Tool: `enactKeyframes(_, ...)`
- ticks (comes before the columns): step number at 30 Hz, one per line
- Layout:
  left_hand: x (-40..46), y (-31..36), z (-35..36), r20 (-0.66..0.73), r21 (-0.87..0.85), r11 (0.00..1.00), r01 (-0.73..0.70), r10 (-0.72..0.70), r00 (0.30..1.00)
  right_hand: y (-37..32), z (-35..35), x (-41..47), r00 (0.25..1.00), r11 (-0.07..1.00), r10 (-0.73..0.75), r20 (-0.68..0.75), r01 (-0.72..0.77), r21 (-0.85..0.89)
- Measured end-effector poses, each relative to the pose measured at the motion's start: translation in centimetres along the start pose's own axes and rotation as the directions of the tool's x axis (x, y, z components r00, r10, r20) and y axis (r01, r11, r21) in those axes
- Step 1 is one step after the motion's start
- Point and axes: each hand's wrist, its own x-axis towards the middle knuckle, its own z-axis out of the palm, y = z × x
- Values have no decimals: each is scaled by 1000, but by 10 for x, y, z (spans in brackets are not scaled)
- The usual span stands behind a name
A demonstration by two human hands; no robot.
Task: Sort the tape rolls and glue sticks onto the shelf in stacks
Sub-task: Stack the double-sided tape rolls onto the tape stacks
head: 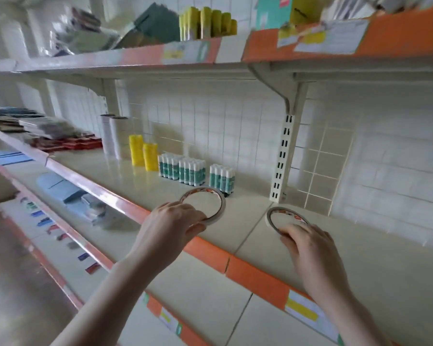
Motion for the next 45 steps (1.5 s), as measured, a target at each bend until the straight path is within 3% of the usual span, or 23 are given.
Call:
enactKeyframes(8,4,-132,-9,-12,51,997,61,-60,998,-86,87,84,997,991,-65,28,62,121)
enactKeyframes(21,66,-371,12,-35,76,992,105,-102,994,-207,248,251,985,965,-160,-67,171,199)
enactKeyframes(26,86,-463,10,-56,78,989,129,-125,991,-251,300,301,988,965,-154,26,144,218)
enactKeyframes(35,127,-630,2,-95,24,999,-32,34,995,-348,391,382,993,987,-100,-57,106,119)
enactKeyframes(45,160,-752,15,34,-99,989,-106,110,993,-417,453,479,1000,1000,21,7,-21,23)
